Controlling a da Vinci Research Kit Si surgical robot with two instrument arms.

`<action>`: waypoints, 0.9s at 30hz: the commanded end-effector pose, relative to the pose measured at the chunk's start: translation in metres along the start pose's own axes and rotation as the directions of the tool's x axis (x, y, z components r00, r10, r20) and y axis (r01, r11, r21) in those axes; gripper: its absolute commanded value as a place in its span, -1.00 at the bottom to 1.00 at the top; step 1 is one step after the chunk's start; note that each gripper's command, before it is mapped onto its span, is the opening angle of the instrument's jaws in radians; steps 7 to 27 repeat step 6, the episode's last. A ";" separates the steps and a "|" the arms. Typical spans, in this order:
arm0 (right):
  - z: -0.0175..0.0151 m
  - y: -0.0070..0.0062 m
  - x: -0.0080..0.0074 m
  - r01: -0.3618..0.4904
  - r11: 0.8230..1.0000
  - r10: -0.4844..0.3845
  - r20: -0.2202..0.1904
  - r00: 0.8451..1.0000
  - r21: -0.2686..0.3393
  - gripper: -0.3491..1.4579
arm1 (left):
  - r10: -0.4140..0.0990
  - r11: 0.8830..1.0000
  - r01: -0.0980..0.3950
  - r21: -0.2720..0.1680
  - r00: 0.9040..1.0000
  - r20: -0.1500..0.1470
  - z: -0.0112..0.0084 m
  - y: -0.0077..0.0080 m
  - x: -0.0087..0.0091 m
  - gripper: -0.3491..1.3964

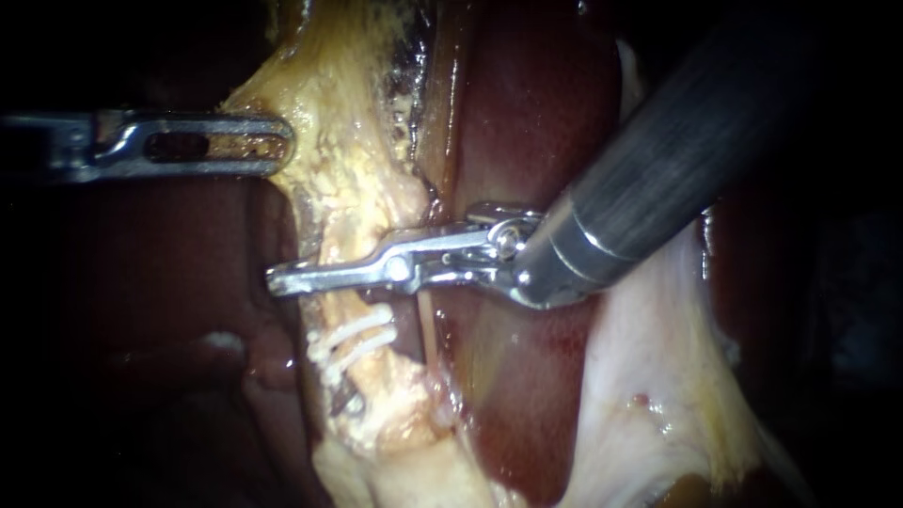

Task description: Clipping third clip left tube

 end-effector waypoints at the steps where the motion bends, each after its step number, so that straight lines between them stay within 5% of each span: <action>1: 0.0002 -0.0002 -0.0001 0.000 1.000 0.000 0.001 1.000 0.003 -1.00 | 0.001 1.000 -0.001 0.001 1.000 0.000 0.0000 0.0000 0.0000 -1.00; 27: 0.0004 -0.0004 -0.0002 -0.006 1.000 0.006 0.007 1.000 0.007 -1.00 | 0.001 1.000 -0.001 0.001 1.000 0.000 0.0000 0.0000 0.0000 -1.00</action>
